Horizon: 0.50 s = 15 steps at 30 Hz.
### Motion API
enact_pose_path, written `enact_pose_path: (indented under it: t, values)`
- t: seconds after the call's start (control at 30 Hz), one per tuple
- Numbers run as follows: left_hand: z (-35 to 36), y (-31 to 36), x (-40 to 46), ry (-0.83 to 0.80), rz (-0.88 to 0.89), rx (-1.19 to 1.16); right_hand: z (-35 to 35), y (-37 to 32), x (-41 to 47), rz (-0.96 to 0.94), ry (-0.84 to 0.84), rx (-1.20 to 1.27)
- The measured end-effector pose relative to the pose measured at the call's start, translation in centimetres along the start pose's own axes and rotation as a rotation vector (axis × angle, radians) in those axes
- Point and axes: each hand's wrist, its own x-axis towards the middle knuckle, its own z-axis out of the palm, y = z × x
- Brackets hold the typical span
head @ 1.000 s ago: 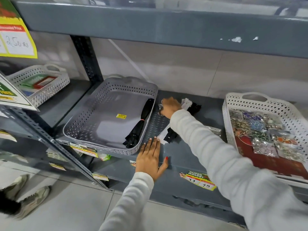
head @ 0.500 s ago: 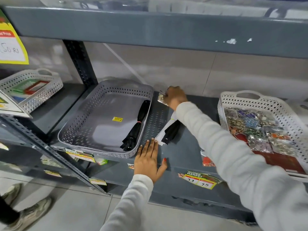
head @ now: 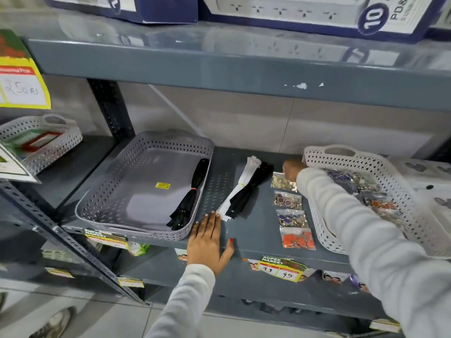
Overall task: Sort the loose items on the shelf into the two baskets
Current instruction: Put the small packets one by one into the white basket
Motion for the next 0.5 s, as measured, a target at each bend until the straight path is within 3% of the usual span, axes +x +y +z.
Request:
enact_pose_path:
  t: [0.2,0.3,0.4,0.5]
  values:
    - [-0.4,0.1,-0.1,-0.041,-0.006,0.016,1.2,-0.2,-0.4,-0.028,0.095,0.018]
    - [-0.4,0.2,0.0,-0.031,-0.007,0.020,1.3,-1.8,-0.7,-0.067,0.157,0.171]
    - [-0.4,0.2,0.0,-0.035,-0.017,0.015,1.6,-4.1,-1.5,-0.002,-0.004,0.512]
    - [-0.4,0.3,-0.1,-0.035,-0.015,0.011,2.4,-5.9,-2.3,0.022,-0.105,0.623]
